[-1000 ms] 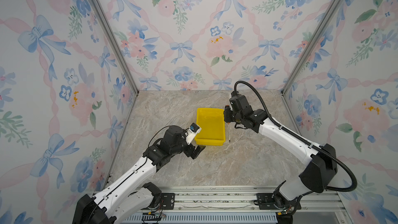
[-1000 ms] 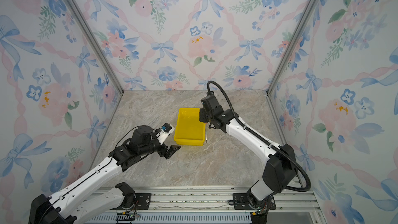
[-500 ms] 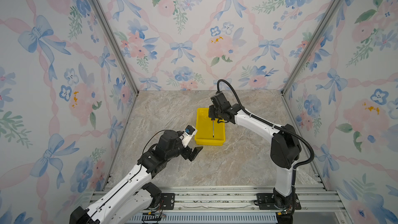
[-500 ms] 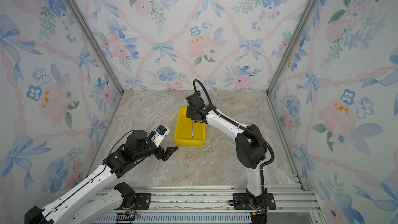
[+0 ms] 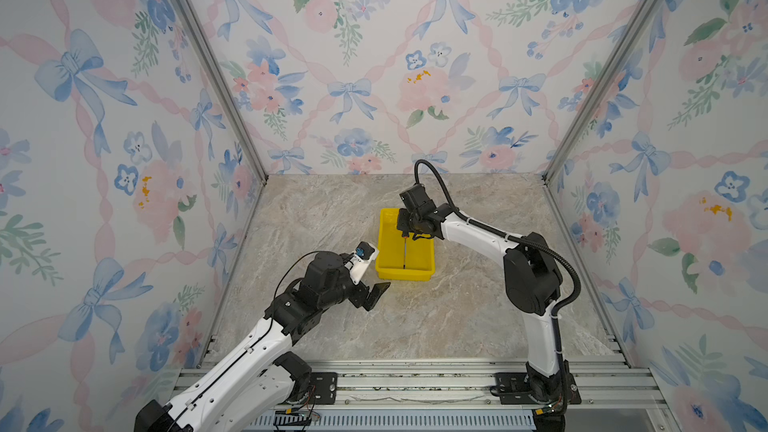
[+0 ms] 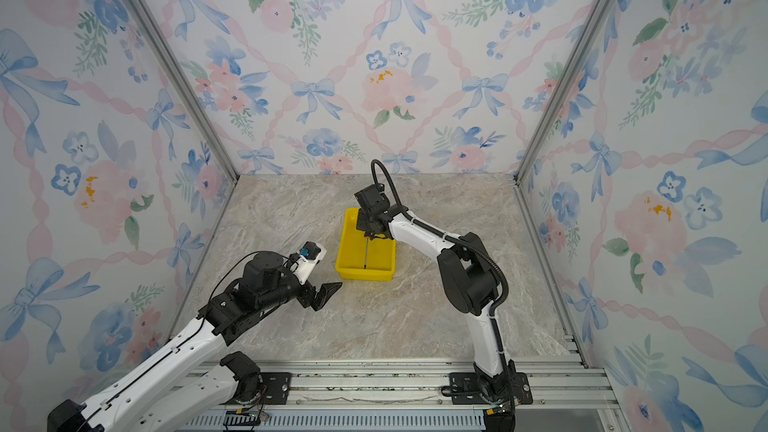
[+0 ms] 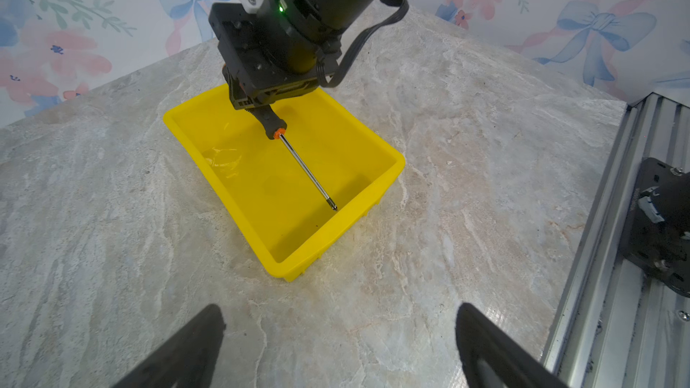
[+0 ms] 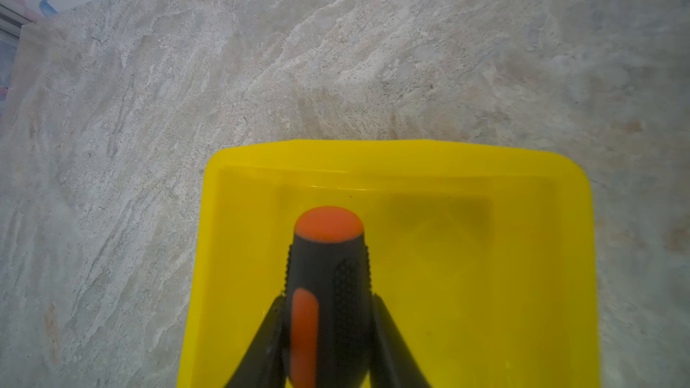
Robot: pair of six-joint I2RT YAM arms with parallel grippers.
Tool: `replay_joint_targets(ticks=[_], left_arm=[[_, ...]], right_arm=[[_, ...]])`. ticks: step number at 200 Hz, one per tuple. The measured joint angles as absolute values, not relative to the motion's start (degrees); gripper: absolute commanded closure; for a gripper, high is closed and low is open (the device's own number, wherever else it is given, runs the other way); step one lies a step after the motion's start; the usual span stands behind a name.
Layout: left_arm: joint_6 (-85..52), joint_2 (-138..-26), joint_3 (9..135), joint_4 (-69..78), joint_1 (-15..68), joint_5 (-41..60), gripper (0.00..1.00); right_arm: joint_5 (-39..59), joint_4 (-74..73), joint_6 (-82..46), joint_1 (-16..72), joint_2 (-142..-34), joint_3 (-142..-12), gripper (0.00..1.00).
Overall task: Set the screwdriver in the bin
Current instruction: 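Lower the screwdriver into the yellow bin with the right gripper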
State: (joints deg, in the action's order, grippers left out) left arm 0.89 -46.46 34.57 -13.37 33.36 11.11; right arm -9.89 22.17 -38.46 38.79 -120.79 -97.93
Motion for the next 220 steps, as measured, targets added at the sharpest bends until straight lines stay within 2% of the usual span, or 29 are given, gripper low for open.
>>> replay_joint_targets(ticks=[121,170,220], left_arm=[[0.9,-47.0,34.5,-13.4,32.9,8.7,0.03],[0.9,-46.9,34.2,-13.4,32.9,8.7,0.02],[0.9,-46.9,34.2,-13.4,32.9,8.7,0.02]], right_arm=[[-8.6,21.7,-41.7,38.9,-125.7,-97.9,0.98],[-8.1,21.5,-42.3,38.8,-128.8,-97.9,0.91],[-7.9,20.6,-42.4,38.8,-128.8,-97.8,0.78]])
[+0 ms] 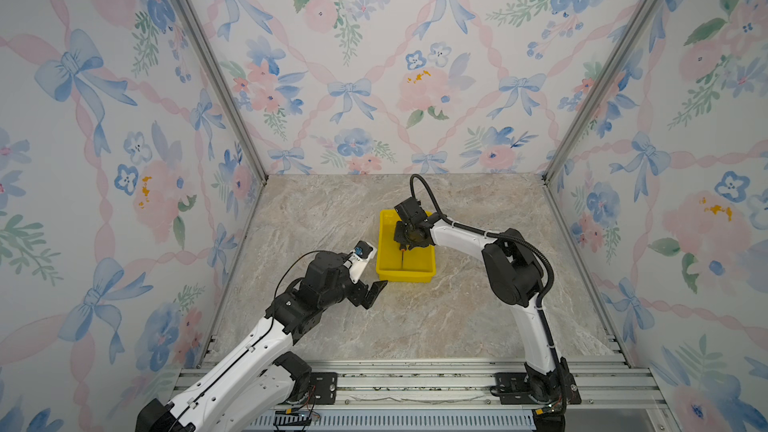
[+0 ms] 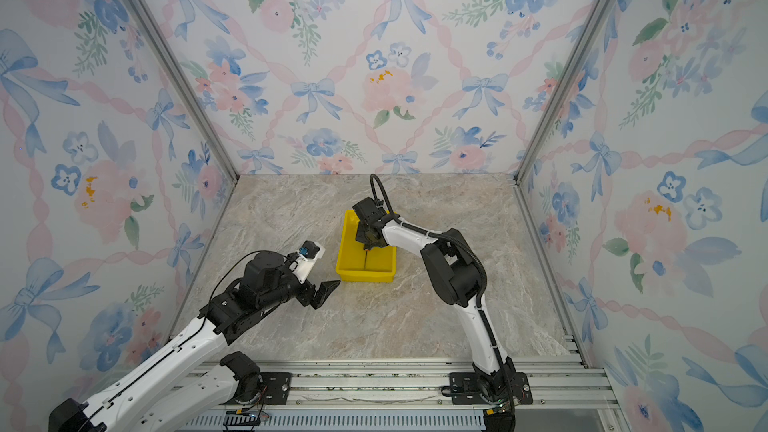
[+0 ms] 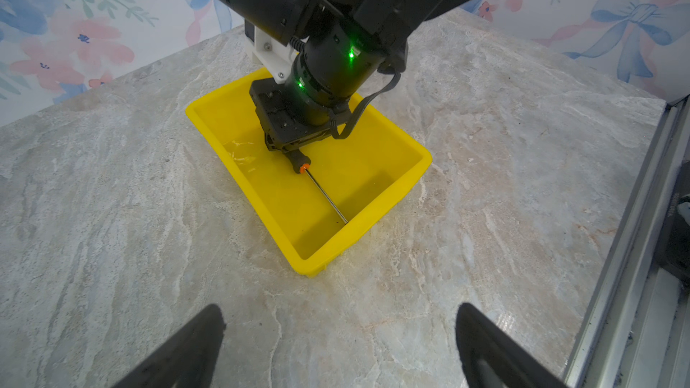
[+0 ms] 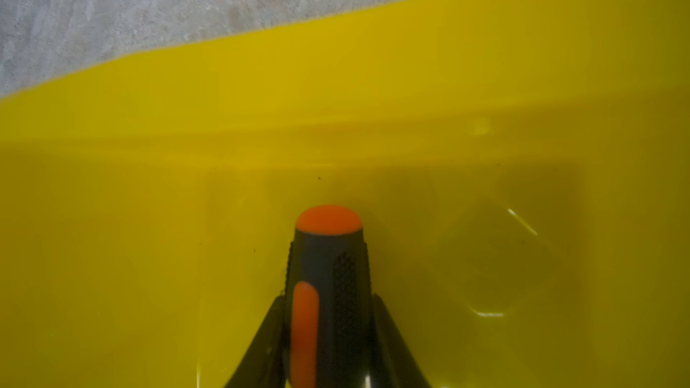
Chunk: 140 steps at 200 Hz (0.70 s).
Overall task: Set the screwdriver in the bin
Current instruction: 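Lower the screwdriver into the yellow bin with the right gripper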
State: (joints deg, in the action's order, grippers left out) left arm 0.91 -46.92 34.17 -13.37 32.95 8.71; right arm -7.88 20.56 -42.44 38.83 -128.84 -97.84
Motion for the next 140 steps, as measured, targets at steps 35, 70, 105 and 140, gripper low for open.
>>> replay_joint_targets(ticks=[35,70,105,140], left_arm=[[0.9,-46.9,34.2,-13.4,32.9,8.3,0.03],[0.9,-47.0,34.2,-13.4,32.9,7.8,0.02],[0.9,-47.5,34.2,-13.4,32.9,7.3,0.02],[0.9,-48.5,34.2,-13.4,32.9,7.2,0.03]], right_arm=[[-7.9,20.3,-42.4,38.8,-128.8,-97.7,0.68],[-7.9,19.7,-42.3,38.8,-128.8,-97.3,0.57],[-7.9,17.7,-41.6,38.8,-128.4,-96.2,0.50],[-7.7,16.7,-41.0,38.7,-126.4,-95.2,0.43]])
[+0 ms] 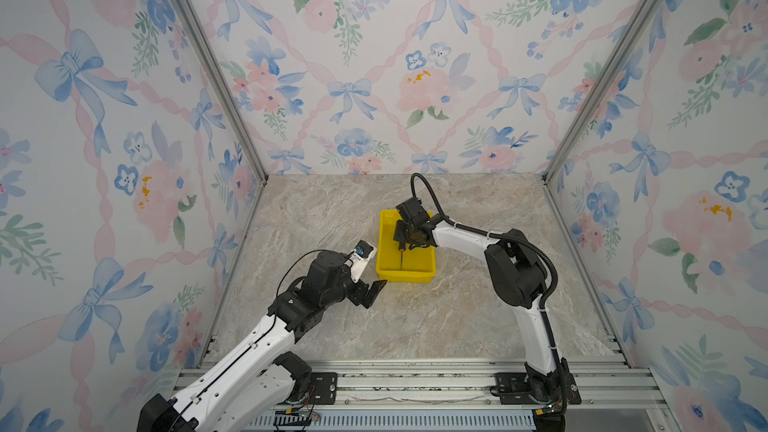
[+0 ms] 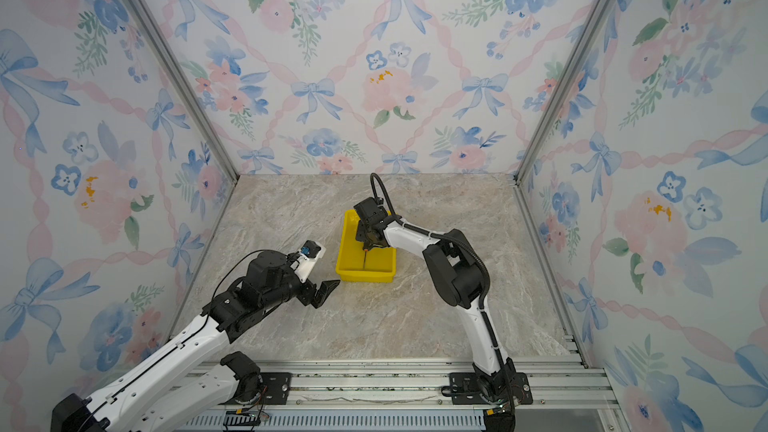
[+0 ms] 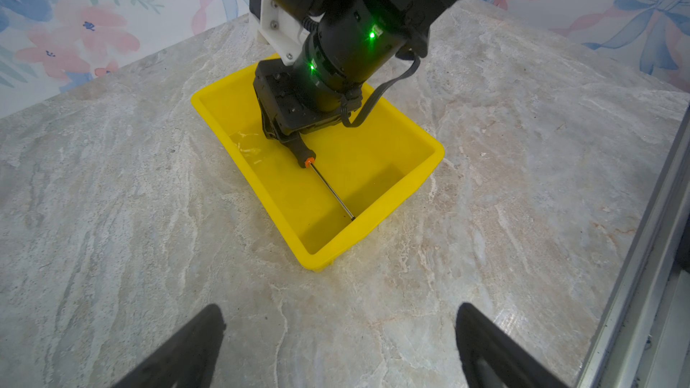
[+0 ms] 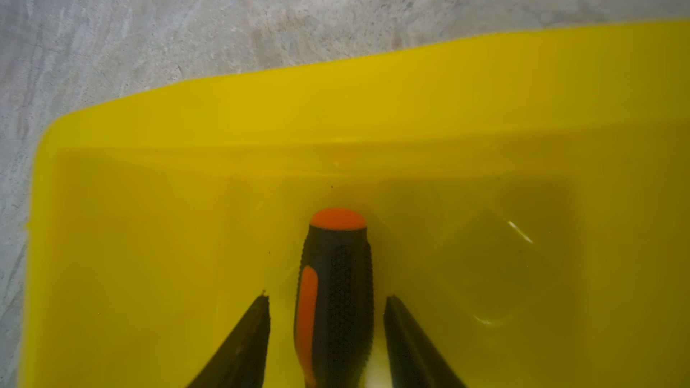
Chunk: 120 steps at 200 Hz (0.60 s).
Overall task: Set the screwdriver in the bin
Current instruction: 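Lower the screwdriver into the yellow bin with the right gripper, then open the right gripper and release the screwdriver in the bin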
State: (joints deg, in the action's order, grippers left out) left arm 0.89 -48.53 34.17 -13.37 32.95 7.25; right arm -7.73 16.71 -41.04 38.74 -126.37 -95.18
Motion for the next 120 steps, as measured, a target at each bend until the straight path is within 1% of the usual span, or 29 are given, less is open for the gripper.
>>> replay_joint_targets(ticks=[20,52,120], left_arm=[[0.8,-49.1,34.2,-13.4,32.9,6.5,0.02],[-0.5,-49.5,34.2,-12.8,32.9,3.6,0.03],[-0.9,-50.5,34.2,-9.6,32.8,0.7,0.03]], right_arm=[[-7.7,15.5,-40.3,38.7,-124.0,-93.9,0.37],[-7.8,14.7,-38.0,38.7,-118.9,-92.7,0.32],[-8.9,14.4,-32.7,38.7,-109.5,-90.5,0.25]])
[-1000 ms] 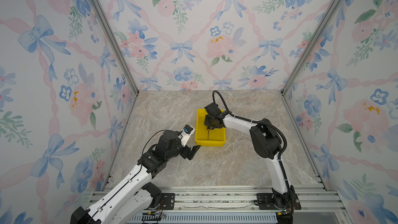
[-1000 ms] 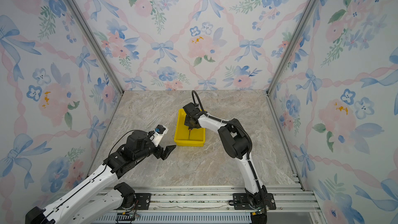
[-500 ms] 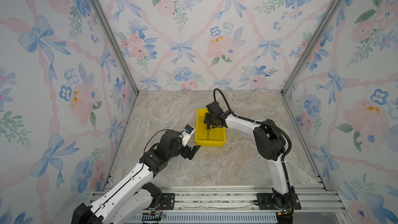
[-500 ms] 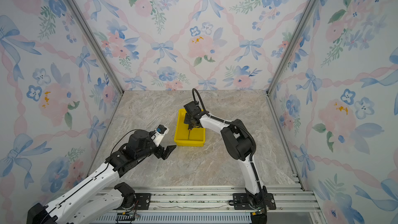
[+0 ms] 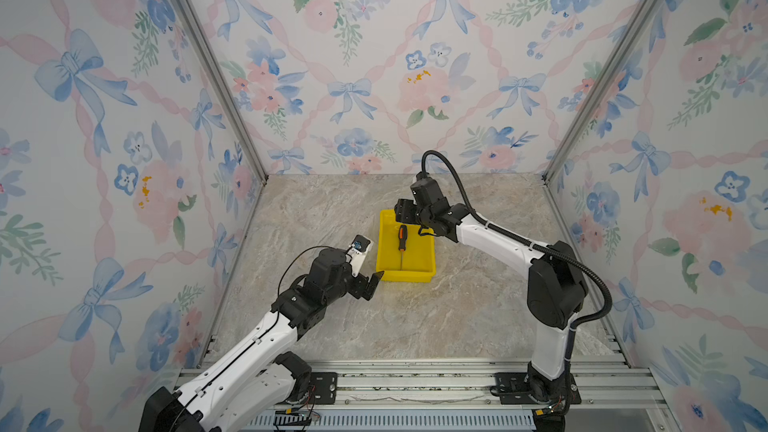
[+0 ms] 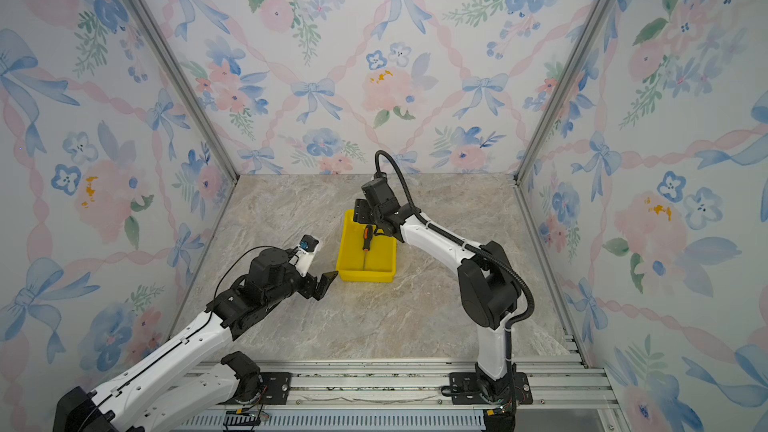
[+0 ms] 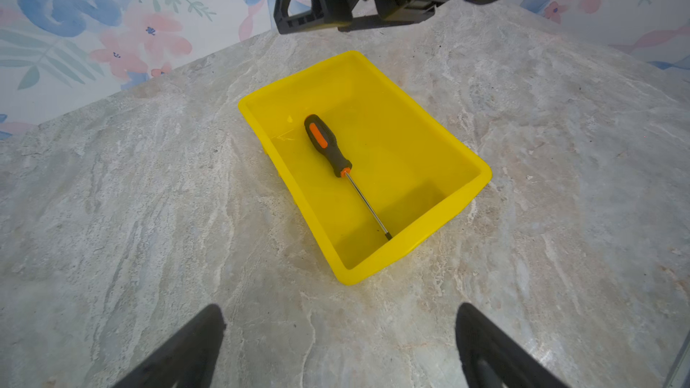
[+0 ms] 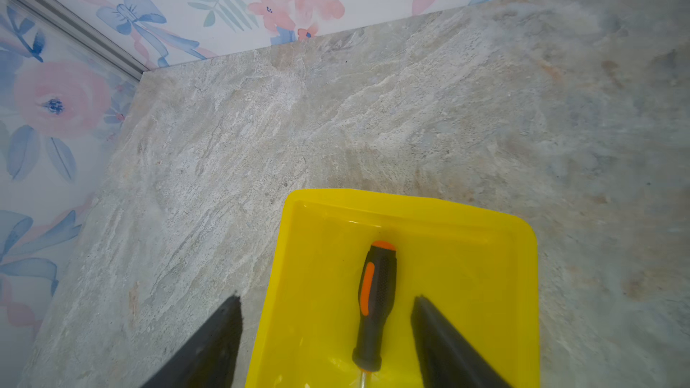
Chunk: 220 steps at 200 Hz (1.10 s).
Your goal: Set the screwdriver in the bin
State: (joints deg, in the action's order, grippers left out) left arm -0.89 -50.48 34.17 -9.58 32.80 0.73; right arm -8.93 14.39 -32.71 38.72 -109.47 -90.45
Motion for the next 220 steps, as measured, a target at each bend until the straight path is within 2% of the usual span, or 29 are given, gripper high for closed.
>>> replay_joint_targets(ticks=[168,216,220], left_arm=[[-0.4,-51.3,34.3,-8.6,30.5,-1.3,0.03],[-0.7,-51.9,35.4,-8.6,30.2,-1.5,0.02],[-0.7,-52.0,35.5,-8.5,30.2,-1.6,0.02]], right_arm=[[-17.8,21.3,-25.8,39.1,-89.9,-77.1,0.12],[-21.1,24.7,-23.2,39.1,-85.8,-74.0,0.00],[-21.5,25.0,-23.0,39.1,-85.5,-73.9,0.03]])
